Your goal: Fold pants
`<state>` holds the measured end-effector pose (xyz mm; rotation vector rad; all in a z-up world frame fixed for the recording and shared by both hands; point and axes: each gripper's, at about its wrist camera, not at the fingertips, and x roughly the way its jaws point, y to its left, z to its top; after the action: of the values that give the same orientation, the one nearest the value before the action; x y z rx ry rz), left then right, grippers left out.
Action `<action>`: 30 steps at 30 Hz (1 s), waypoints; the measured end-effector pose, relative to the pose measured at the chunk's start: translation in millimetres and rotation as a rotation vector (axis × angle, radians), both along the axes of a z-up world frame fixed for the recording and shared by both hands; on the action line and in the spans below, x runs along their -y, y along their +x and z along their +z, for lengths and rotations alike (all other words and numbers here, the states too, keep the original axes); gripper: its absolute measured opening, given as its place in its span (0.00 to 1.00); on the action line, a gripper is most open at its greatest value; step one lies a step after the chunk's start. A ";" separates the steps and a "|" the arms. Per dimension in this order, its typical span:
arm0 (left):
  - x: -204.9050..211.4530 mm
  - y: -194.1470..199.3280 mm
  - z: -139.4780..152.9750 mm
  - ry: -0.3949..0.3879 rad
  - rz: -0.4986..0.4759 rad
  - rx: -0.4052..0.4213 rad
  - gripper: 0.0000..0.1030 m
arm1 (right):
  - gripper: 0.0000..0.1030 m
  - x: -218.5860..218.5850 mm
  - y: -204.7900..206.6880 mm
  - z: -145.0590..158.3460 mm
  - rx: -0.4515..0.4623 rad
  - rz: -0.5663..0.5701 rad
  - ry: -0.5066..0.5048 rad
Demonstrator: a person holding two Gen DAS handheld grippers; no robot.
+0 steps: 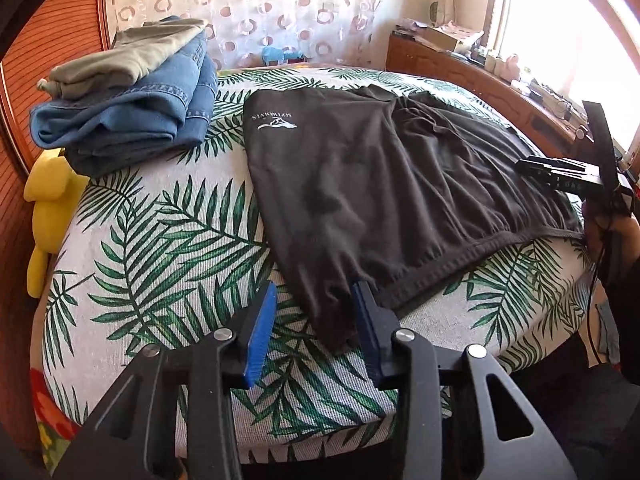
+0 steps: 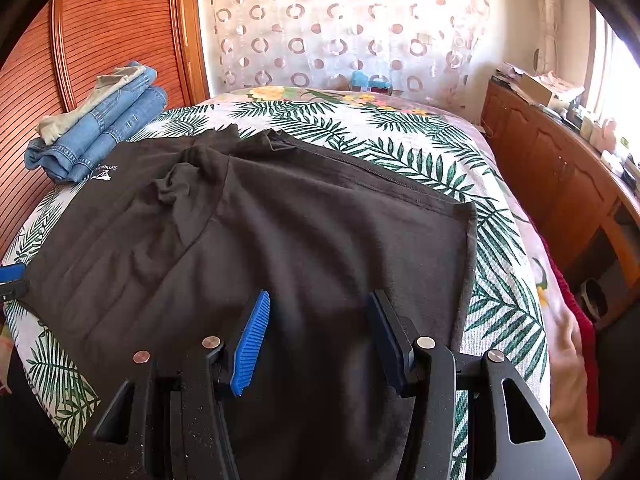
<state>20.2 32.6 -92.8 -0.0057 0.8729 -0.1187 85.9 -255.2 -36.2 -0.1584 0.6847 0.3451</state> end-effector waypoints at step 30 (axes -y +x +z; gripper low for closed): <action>130.1 92.9 103.9 -0.100 -0.345 0.195 0.04 | 0.51 1.7 -0.3 -0.5 0.009 -0.010 0.019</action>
<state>113.1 -97.5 11.1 0.0625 0.6656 -0.4783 85.6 -256.9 -36.7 -0.1383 0.6734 0.3411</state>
